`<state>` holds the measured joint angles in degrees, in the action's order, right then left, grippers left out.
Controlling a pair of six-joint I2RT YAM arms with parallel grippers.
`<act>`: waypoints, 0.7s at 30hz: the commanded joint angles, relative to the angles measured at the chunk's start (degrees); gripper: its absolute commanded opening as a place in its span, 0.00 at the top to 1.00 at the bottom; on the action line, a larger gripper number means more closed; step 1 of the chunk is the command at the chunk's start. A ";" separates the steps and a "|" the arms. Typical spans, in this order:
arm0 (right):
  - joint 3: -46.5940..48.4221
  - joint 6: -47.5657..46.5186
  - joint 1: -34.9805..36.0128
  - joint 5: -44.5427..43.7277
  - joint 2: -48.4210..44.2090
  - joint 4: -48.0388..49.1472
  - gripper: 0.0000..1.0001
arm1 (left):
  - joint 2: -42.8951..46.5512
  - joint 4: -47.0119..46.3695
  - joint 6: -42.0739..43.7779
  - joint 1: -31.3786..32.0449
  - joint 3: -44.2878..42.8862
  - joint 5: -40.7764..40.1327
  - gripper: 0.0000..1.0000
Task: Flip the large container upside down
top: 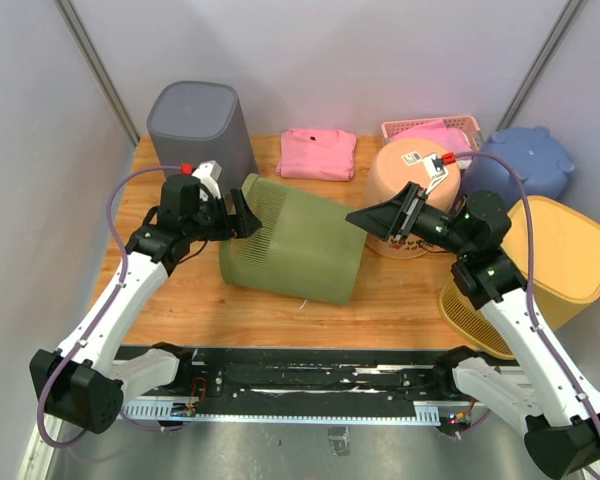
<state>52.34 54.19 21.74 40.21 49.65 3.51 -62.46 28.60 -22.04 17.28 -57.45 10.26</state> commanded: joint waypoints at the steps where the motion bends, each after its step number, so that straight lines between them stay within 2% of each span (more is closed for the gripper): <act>1: 4.70 -4.39 1.61 0.03 1.06 -3.13 0.06 | -1.78 1.85 1.66 -0.23 1.75 -0.35 0.07; 4: 5.05 -10.31 1.55 -9.61 0.36 -16.57 0.05 | -0.30 2.17 1.62 -0.23 1.02 -1.18 0.07; 7: 1.85 -12.00 1.40 -17.69 -0.84 -23.50 0.05 | 2.14 3.83 1.80 -0.23 -2.18 -3.53 0.06; 10: -1.99 -11.25 1.30 -19.03 -1.10 -23.07 0.04 | 5.20 5.05 2.45 -0.23 -5.34 -5.12 0.06; 14: -5.73 -9.76 1.29 -16.62 -0.10 -19.87 0.05 | 6.90 7.37 2.84 -0.23 -8.30 -9.42 0.06; 17: -7.65 -8.08 1.31 -14.11 1.04 -16.53 0.04 | 5.04 9.56 1.93 -0.30 -9.03 -16.27 0.08; 21: -9.45 -5.62 1.29 -10.83 2.60 -11.08 0.04 | 2.29 9.61 0.44 -0.49 -7.92 -16.68 0.09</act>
<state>44.27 45.98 22.55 25.98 51.42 -13.91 -57.10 35.86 -20.73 17.21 -66.15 -2.02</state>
